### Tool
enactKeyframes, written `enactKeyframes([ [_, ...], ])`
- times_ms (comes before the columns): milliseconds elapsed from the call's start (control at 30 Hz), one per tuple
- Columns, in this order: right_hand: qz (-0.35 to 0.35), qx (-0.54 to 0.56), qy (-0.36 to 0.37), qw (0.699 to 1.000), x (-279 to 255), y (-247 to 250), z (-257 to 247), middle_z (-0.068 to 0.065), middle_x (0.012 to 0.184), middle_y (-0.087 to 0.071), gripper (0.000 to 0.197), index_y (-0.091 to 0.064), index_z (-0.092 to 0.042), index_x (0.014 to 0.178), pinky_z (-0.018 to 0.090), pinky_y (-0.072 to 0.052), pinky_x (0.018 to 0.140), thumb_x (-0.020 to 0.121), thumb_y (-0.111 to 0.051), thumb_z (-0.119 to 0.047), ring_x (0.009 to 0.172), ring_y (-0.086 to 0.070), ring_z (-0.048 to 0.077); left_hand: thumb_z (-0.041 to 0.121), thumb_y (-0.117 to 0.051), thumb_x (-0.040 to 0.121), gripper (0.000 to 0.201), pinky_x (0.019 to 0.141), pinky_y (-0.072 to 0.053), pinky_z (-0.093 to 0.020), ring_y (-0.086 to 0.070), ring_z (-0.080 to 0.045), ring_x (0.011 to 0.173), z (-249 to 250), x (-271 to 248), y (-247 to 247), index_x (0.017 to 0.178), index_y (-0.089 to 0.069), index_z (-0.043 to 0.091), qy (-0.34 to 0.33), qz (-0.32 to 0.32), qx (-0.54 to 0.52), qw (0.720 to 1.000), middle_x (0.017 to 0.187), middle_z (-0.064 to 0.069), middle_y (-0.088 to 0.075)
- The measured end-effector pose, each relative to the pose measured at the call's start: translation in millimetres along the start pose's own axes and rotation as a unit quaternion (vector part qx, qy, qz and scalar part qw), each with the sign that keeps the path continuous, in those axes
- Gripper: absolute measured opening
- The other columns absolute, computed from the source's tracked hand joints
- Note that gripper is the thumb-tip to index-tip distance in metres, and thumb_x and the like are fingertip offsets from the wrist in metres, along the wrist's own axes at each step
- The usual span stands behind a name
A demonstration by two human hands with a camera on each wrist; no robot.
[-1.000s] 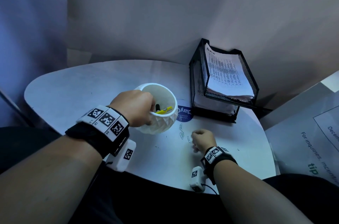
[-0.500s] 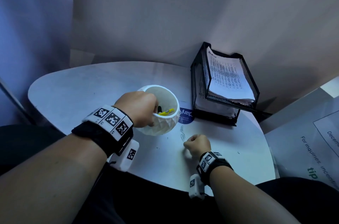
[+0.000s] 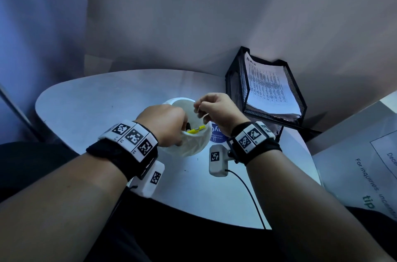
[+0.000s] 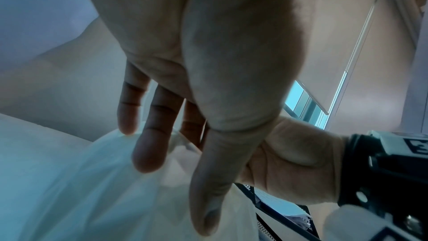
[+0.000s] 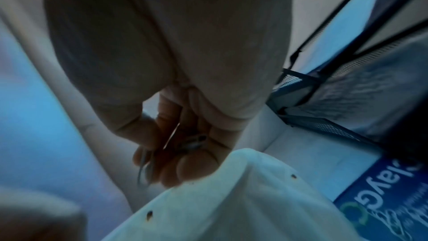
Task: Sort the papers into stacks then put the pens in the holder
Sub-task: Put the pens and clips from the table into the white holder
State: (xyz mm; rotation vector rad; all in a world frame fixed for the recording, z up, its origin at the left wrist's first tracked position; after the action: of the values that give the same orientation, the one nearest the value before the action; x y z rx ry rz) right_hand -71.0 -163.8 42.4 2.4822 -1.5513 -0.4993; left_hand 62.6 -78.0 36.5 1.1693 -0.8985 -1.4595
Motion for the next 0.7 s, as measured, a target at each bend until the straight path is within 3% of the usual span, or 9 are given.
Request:
enactKeyframes([
  [67, -0.035, -0.047, 0.015, 0.998, -2, -10, 0, 0.012, 0.080, -0.074, 0.033, -0.072, -0.008, 0.081, 0.032, -0.054, 0.065, 0.083, -0.046, 0.011, 0.075, -0.069, 0.020, 0.042, -0.078, 0.078, 0.031, 0.070, -0.046, -0.030, -0.061, -0.024, 0.090, 0, -1, 1, 0.106, -0.069, 0.034, -0.001, -0.001, -0.002, 1.000, 0.100, 0.002, -0.068],
  [167, 0.033, 0.048, 0.031, 0.998, 2, -4, 9, 0.015, 0.084, -0.076, 0.031, -0.073, -0.006, 0.083, 0.037, -0.058, 0.082, 0.085, -0.047, 0.011, 0.083, -0.073, 0.025, 0.040, -0.077, 0.076, 0.027, 0.067, -0.045, -0.030, -0.061, -0.024, 0.087, -3, -3, 2, 0.102, -0.070, 0.032, 0.002, 0.002, -0.005, 1.000, 0.095, 0.003, -0.067],
  [267, 0.129, 0.303, -0.029, 0.944, 14, 18, 37, 0.014, 0.079, -0.068, 0.023, -0.064, -0.005, 0.086, 0.041, -0.060, 0.076, 0.095, -0.046, 0.005, 0.070, -0.071, 0.028, 0.039, -0.076, 0.075, 0.024, 0.063, -0.044, -0.029, -0.063, -0.024, 0.083, -9, -2, 5, 0.096, -0.070, 0.031, 0.008, 0.007, -0.003, 1.000, 0.086, 0.003, -0.065],
  [367, 0.233, 0.360, -0.116, 0.896, 22, 39, 78, 0.009, 0.073, -0.061, 0.010, -0.062, -0.006, 0.091, 0.032, -0.057, 0.062, 0.098, -0.055, -0.003, 0.060, -0.060, 0.020, 0.038, -0.076, 0.076, 0.019, 0.062, -0.042, -0.029, -0.062, -0.025, 0.083, -15, 0, 10, 0.092, -0.069, 0.032, 0.017, 0.018, -0.008, 1.000, 0.084, 0.004, -0.064],
  [433, 0.263, 0.265, -0.161, 0.914, 29, 48, 111, 0.011, 0.074, -0.061, 0.004, -0.065, -0.002, 0.095, 0.031, -0.057, 0.057, 0.095, -0.061, -0.003, 0.060, -0.059, 0.021, 0.037, -0.074, 0.077, 0.015, 0.062, -0.041, -0.029, -0.061, -0.025, 0.082, -17, 1, 13, 0.088, -0.066, 0.032, 0.019, 0.025, -0.015, 0.999, 0.081, 0.005, -0.062],
  [500, 0.236, 0.058, -0.196, 0.950, 36, 53, 142, 0.011, 0.077, -0.067, 0.007, -0.072, -0.004, 0.094, 0.038, -0.061, 0.066, 0.090, -0.068, -0.007, 0.066, -0.063, 0.024, 0.036, -0.073, 0.078, 0.012, 0.062, -0.040, -0.029, -0.059, -0.025, 0.081, -18, 1, 15, 0.084, -0.064, 0.031, 0.021, 0.028, -0.024, 0.999, 0.080, 0.005, -0.061],
  [533, 0.211, -0.067, -0.203, 0.954, 38, 52, 153, 0.010, 0.078, -0.071, 0.009, -0.077, -0.007, 0.091, 0.038, -0.061, 0.073, 0.086, -0.072, -0.012, 0.070, -0.066, 0.025, 0.036, -0.073, 0.078, 0.012, 0.061, -0.040, -0.029, -0.059, -0.025, 0.080, -19, 1, 16, 0.084, -0.063, 0.031, 0.021, 0.030, -0.029, 0.999, 0.079, 0.005, -0.061],
  [600, 0.176, -0.230, -0.198, 0.936, 38, 46, 165, 0.007, 0.079, -0.075, 0.012, -0.079, -0.010, 0.083, 0.033, -0.057, 0.075, 0.080, -0.077, -0.022, 0.076, -0.068, 0.024, 0.037, -0.073, 0.077, 0.013, 0.061, -0.041, -0.029, -0.059, -0.024, 0.079, -19, 2, 18, 0.084, -0.064, 0.030, 0.019, 0.033, -0.034, 0.999, 0.078, 0.005, -0.061],
  [700, 0.178, -0.291, -0.197, 0.919, 40, 36, 174, 0.007, 0.079, -0.074, 0.021, -0.077, -0.010, 0.080, 0.031, -0.055, 0.073, 0.082, -0.076, -0.030, 0.079, -0.069, 0.027, 0.038, -0.073, 0.077, 0.014, 0.062, -0.044, -0.029, -0.060, -0.024, 0.079, -20, 3, 18, 0.085, -0.066, 0.029, 0.021, 0.033, -0.036, 0.999, 0.078, 0.004, -0.062],
])
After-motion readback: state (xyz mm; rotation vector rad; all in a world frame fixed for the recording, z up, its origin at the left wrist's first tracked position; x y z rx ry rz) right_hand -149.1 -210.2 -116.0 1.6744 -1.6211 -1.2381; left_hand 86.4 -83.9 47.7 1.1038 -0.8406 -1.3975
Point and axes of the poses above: each hand's wrist, its own x-axis towards the middle knuckle, its own y-axis out of the back of the hand, z = x × y, the point moved 5 cm from there along x, towards the middle knuckle
